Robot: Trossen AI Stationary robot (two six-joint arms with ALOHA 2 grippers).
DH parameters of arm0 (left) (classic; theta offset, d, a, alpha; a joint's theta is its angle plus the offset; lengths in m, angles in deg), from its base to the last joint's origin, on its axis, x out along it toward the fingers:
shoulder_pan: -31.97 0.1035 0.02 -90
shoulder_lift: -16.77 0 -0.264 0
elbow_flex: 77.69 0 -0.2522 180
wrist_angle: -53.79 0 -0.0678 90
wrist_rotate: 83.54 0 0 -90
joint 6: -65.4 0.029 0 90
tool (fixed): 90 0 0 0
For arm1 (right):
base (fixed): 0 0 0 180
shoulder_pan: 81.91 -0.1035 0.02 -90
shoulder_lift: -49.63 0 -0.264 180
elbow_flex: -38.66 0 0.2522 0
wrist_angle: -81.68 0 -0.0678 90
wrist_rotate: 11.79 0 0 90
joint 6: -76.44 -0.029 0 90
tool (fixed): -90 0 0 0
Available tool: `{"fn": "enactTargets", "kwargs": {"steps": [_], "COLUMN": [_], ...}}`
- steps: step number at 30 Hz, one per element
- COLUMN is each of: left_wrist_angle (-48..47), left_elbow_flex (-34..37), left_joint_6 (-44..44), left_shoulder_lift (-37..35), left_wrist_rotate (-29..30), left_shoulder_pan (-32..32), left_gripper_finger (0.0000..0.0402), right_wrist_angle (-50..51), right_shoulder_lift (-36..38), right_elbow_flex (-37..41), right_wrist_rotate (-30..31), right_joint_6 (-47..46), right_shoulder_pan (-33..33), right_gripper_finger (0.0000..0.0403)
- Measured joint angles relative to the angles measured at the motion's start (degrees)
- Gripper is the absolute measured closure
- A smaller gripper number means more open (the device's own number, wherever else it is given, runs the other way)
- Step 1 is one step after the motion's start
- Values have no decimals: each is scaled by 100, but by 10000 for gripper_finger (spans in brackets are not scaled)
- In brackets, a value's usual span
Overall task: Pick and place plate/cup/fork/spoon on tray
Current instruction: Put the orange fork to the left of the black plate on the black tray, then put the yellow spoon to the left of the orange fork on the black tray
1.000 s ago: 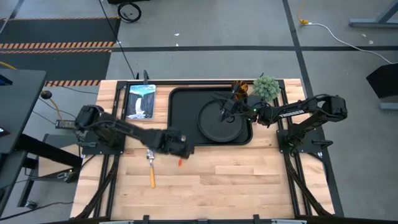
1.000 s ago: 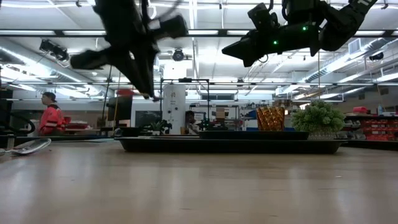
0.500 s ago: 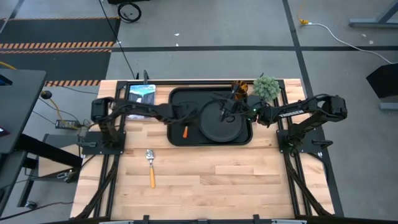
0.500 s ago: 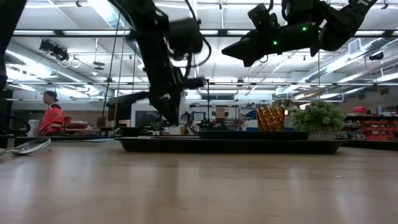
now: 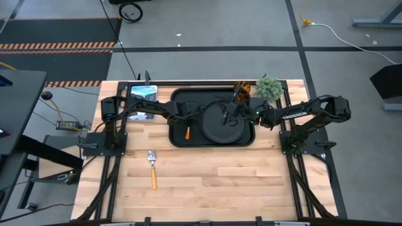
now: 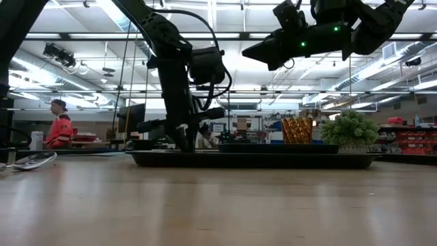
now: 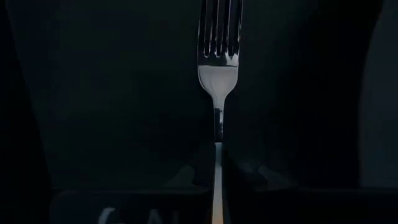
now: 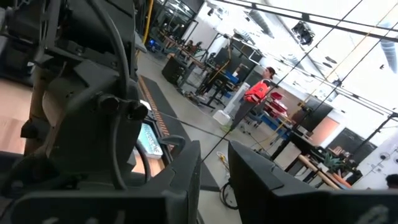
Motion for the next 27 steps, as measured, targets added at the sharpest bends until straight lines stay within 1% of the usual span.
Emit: {"fn": "enactTargets", "kwargs": {"steps": [4,7,10,20,25,27], "left_wrist_angle": [-8,-11,-46,0,76,74], "left_elbow_flex": [0,3,7,9,12,13], "left_joint_6": [-90,-130,-153,-195,-158,-150], "left_shoulder_lift": [-1,0,0,-1,-44,-127], "left_wrist_rotate": [-1,34,151,262,339,528], "left_shoulder_pan": [0,-1,-11,-11,-46,-95], "left_gripper_finger": [376,365,344,262,238,234], "right_wrist_angle": [-2,16,21,86,273,353], "right_shoulder_lift": [0,18,58,394,521,556], "right_elbow_flex": [0,0,0,0,0,0], "right_wrist_rotate": [11,9,25,31,44,43], "right_joint_6": [71,82,86,101,94,68], "right_shoulder_pan": [-59,-118,-166,-204,-204,-204], "right_gripper_finger": [314,314,314,314,314,314]}}
